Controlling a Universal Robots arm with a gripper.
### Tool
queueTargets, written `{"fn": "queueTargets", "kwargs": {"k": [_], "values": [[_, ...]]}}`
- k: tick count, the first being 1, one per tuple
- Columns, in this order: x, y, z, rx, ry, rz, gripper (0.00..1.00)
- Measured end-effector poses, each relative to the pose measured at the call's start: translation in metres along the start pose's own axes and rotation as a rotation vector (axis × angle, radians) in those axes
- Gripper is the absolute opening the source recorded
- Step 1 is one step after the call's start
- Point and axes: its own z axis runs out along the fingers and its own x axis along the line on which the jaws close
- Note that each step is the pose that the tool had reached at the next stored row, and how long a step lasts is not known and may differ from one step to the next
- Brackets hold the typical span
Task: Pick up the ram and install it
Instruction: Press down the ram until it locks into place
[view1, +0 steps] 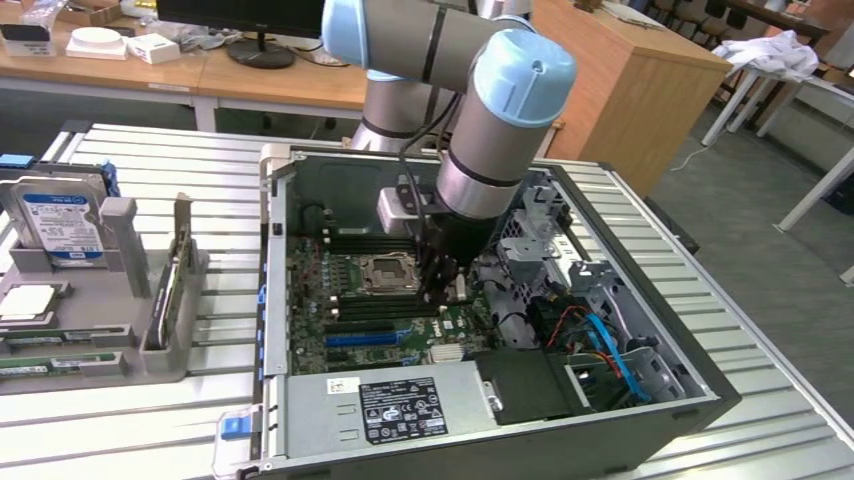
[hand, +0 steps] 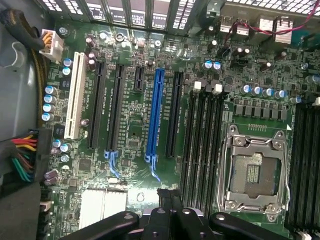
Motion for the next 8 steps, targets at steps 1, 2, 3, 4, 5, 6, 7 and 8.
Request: {"fn": "queueTargets", "kwargs": {"k": [1,2,3,4,5,6,7,8], "values": [[0.000,0.0000,-0.0003,0.0001,-0.0001,0.000,0.10],[0.000,0.0000,-0.0016,0.0001,-0.0002,0.000,0.10],[0.000,0.0001,-0.0044,0.0001,-0.0004,0.000,0.10],[-0.001,0.0003,-0.0084,0.0002,-0.0005,0.000,0.10],[-0.001,0.0004,-0.0132,0.0002,-0.0008,0.000,0.10],[-0.001,0.0006,-0.0176,0.0002,-0.0011,0.000,0.10],[-0.002,0.0008,-0.0221,0.0002,-0.0015,0.000,0.10],[-0.002,0.0009,-0.0266,0.0002,-0.0015,0.000,0.10]]}}
